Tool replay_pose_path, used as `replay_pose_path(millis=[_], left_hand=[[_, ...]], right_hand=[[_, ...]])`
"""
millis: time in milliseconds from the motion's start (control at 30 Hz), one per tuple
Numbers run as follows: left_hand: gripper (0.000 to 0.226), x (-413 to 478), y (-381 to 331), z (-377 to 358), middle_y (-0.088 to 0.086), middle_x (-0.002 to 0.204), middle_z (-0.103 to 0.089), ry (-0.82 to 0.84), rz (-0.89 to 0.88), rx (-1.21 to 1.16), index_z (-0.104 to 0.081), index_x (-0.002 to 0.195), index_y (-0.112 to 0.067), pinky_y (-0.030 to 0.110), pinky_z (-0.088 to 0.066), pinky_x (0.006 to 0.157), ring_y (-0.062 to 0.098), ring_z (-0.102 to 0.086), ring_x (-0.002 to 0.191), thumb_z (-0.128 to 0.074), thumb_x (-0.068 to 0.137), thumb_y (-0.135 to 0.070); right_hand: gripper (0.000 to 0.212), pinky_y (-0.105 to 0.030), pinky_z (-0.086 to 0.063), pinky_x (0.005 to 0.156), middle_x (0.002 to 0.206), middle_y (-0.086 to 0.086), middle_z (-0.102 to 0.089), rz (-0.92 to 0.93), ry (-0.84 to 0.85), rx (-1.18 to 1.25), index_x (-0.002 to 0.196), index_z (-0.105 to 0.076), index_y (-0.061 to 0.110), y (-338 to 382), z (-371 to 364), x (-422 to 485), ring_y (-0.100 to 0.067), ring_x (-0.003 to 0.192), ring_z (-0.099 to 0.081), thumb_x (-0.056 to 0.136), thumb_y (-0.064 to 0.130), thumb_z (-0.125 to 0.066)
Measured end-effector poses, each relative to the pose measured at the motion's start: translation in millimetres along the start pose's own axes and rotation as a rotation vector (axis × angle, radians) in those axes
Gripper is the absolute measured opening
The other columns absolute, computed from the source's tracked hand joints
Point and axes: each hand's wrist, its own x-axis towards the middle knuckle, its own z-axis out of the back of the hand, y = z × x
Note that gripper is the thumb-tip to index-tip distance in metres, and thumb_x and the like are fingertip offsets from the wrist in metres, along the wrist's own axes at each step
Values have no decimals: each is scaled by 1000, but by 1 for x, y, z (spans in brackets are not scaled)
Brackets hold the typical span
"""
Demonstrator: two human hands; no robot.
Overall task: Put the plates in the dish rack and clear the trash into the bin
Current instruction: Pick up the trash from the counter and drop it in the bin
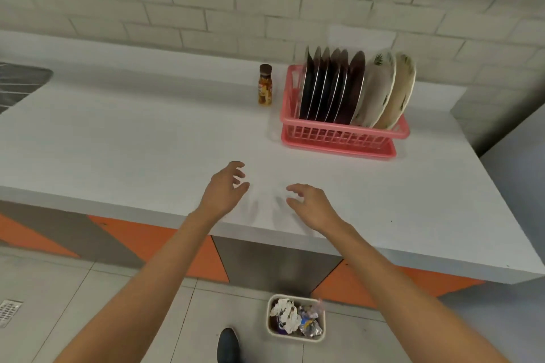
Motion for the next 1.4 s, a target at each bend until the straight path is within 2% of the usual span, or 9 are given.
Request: replay_pose_path(millis=[200, 333, 433, 500, 733, 967, 1167, 1267, 1400], left_hand=[[55, 91, 55, 15, 4, 148, -40, 162, -63, 319, -41, 143, -18, 40, -37, 106, 25, -40, 134, -60, 93, -32], [67, 137, 81, 13, 4, 160, -18, 226, -90, 538, -29, 150, -21, 47, -20, 116, 28, -16, 147, -53, 94, -48], [69, 149, 106, 6, 2, 163, -10, 217, -133, 644, -22, 153, -24, 45, -7, 120, 25, -5, 150, -29, 96, -61], [72, 148, 116, 3, -1, 163, -11, 160, -184, 635, -25, 152, -26, 44, -5, 120, 22, -5, 150, -19, 93, -65], [59, 169, 121, 2, -4, 160, -25, 93, -220, 521, -39, 146, -26, 40, -11, 118, 19, -16, 148, -39, 96, -57], [57, 170, 125, 0, -6, 159, -26, 63, -221, 487, -42, 144, -28, 38, -10, 118, 18, -17, 148, -41, 95, -57], [57, 169, 124, 1, -6, 159, -25, 79, -212, 472, -42, 144, -28, 39, -11, 119, 17, -16, 148, -41, 95, -57], [57, 170, 125, 0, -5, 159, -25, 79, -213, 491, -41, 144, -28, 40, -11, 118, 18, -16, 148, -38, 95, -57], [57, 170, 124, 0, -5, 159, -26, 85, -210, 507, -41, 144, -27, 40, -12, 118, 19, -17, 148, -37, 96, -57]], right_hand=[[62, -37, -14, 120, 163, -9, -9, -102, 122, -239, 155, -19, 19, 15, -36, 72, -26, 150, -8, 101, 30, -46], [62, -42, -35, 109, 155, -11, -19, -129, 93, -472, 153, -22, 17, 23, -51, 100, -33, 139, -21, 99, 34, -47], [53, -40, -44, 95, 143, -11, -28, -149, 54, -610, 144, -36, 15, 25, -55, 114, -31, 125, -33, 96, 33, -49], [45, -38, -46, 88, 136, -11, -34, -162, 49, -609, 136, -44, 14, 32, -51, 124, -30, 118, -39, 95, 31, -50], [32, -34, -48, 88, 115, -9, -58, 12, -61, -361, 122, -62, 13, 85, -20, 195, -26, 102, -59, 92, 20, -58], [25, -28, -46, 84, 117, -14, -53, 238, -339, -347, 104, -66, 7, 141, 28, 308, -26, 100, -54, 80, 4, -58], [57, -35, -38, 104, 149, -13, -23, 18, -390, -492, 141, -39, 15, 159, 56, 383, -32, 135, -28, 87, 19, -57], [59, -39, -35, 105, 151, -14, -22, -94, -289, -543, 146, -31, 15, 156, 52, 403, -35, 135, -27, 91, 21, -53], [47, -41, -42, 97, 140, -14, -31, -73, -308, -629, 134, -42, 13, 143, 38, 404, -33, 122, -37, 88, 2, -46]])
